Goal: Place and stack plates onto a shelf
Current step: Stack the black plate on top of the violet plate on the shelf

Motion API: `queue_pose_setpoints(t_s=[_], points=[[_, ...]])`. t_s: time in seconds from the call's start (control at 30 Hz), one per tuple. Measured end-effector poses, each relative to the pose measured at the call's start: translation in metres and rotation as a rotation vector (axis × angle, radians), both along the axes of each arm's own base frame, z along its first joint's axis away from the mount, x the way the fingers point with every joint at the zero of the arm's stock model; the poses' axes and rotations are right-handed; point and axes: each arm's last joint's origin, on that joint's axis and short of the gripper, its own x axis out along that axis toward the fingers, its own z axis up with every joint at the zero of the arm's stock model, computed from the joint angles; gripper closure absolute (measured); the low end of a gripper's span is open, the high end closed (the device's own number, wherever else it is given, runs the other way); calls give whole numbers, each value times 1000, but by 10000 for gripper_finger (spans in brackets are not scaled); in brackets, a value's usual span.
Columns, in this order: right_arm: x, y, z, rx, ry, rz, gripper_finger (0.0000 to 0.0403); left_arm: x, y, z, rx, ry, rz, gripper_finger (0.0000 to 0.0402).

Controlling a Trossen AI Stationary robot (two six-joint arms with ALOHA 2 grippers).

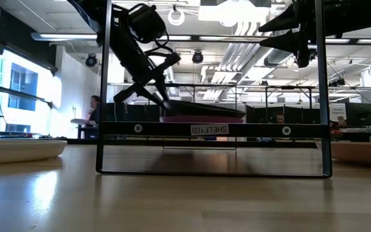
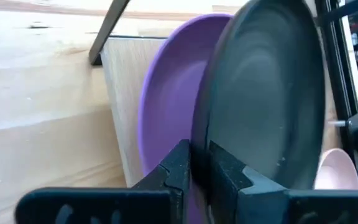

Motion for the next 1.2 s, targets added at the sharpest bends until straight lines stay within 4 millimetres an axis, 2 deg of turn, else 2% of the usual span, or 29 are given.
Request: queue_pose_setpoints(t_s=[0.43, 0.53, 0.67, 0.83, 0.97, 1.1, 1.2], points=[[0, 0, 0, 0, 0, 0, 265, 0, -2, 6, 10, -20, -39, 272], [0, 0, 0, 10, -5, 0, 265, -5, 0, 14, 37, -31, -54, 262], [0, 0, 0, 87, -29, 6, 265, -20, 1, 41, 137, -58, -103, 259], [6, 1, -6, 131, -1, 23, 267, -45, -14, 76, 352, -27, -198, 275], [14, 1, -18, 165, 73, 21, 306, -63, -37, 87, 458, 32, -201, 315], [22, -1, -32, 275, 300, -43, 385, -85, -58, 68, 471, 34, -147, 384], [28, -6, -29, 309, 446, -98, 388, -101, -69, 46, 431, -38, -115, 393]])
